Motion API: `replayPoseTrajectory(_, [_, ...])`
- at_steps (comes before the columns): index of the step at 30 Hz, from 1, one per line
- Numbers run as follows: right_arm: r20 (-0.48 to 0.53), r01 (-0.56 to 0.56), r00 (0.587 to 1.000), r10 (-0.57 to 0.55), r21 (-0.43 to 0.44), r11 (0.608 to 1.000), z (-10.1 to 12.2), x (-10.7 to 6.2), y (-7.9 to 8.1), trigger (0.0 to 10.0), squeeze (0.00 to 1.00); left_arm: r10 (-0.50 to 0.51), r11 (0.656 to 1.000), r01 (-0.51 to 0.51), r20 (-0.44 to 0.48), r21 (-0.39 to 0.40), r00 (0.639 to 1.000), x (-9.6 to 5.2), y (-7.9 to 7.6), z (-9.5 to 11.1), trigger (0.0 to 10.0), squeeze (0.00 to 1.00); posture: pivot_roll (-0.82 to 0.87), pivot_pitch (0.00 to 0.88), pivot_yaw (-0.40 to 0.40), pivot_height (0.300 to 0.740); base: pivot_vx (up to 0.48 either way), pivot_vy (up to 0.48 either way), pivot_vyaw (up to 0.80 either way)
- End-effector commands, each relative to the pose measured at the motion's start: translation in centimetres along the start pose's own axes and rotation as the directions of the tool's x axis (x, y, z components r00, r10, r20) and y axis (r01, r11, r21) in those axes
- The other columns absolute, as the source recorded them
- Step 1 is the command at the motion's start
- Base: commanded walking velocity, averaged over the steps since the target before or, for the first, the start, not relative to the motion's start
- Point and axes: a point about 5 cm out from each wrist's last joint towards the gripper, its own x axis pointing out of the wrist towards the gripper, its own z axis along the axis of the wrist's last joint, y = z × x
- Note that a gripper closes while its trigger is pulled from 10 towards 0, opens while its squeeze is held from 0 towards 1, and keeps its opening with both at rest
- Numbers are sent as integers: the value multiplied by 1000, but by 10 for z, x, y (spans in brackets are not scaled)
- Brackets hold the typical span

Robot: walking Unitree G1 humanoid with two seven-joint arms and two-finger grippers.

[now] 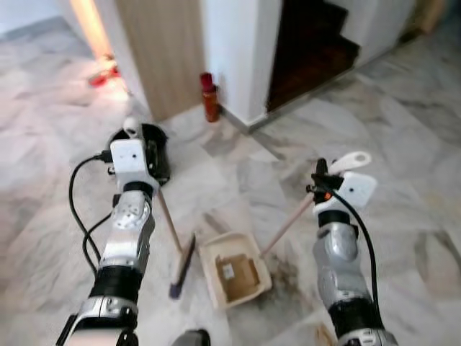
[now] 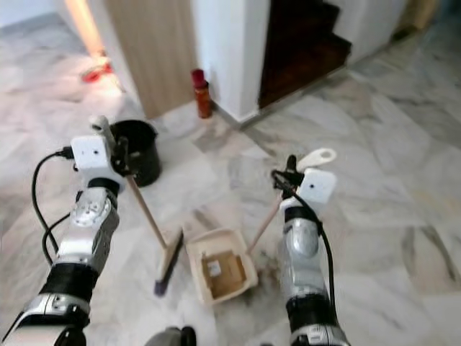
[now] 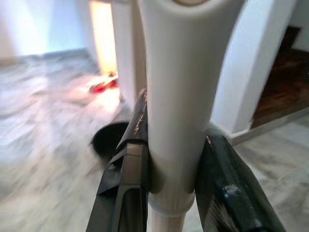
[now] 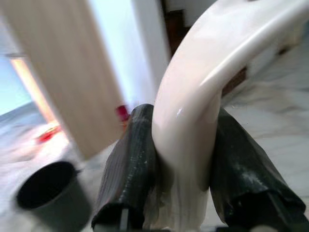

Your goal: Sweep floor

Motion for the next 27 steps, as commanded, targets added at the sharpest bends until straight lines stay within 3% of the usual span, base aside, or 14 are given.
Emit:
replayPoseTrajectory(1, [18, 2, 1000, -2, 42, 999, 3, 1, 2, 10000, 0, -60, 998, 60, 19, -17, 998, 3, -10, 9, 10000, 0, 34, 155, 10, 740, 0, 0, 800])
replayPoseTrajectory(6, [10, -3, 1000, 3, 44, 999, 2, 1, 3, 10000, 0, -57, 998, 57, 6, -15, 998, 2, -10, 7, 10000, 0, 31, 156, 11, 740, 0, 0, 725])
replayPoseTrajectory(12, [-6, 1, 1000, 0, 57, 998, 0, 1, 2, 10000, 0, -39, 999, 39, 13, -6, 999, 0, -6, 7, 10000, 0, 34, 160, 9, 740, 0, 0, 0])
replayPoseTrajectory(17, [-7, -15, 1000, 15, 67, 998, 1, 1, 4, 10000, 0, -7, 998, 4, 42, 70, 999, -3, 1, 10, 10000, 0, 38, 164, 9, 740, 0, 0, 0])
replayPoseTrajectory(27, [-7, -30, 999, 31, 85, 996, 1, 2, 5, 10000, 0, 9, 996, -13, 46, 85, 999, -5, 2, 9, 10000, 0, 35, 162, 6, 740, 0, 0, 0])
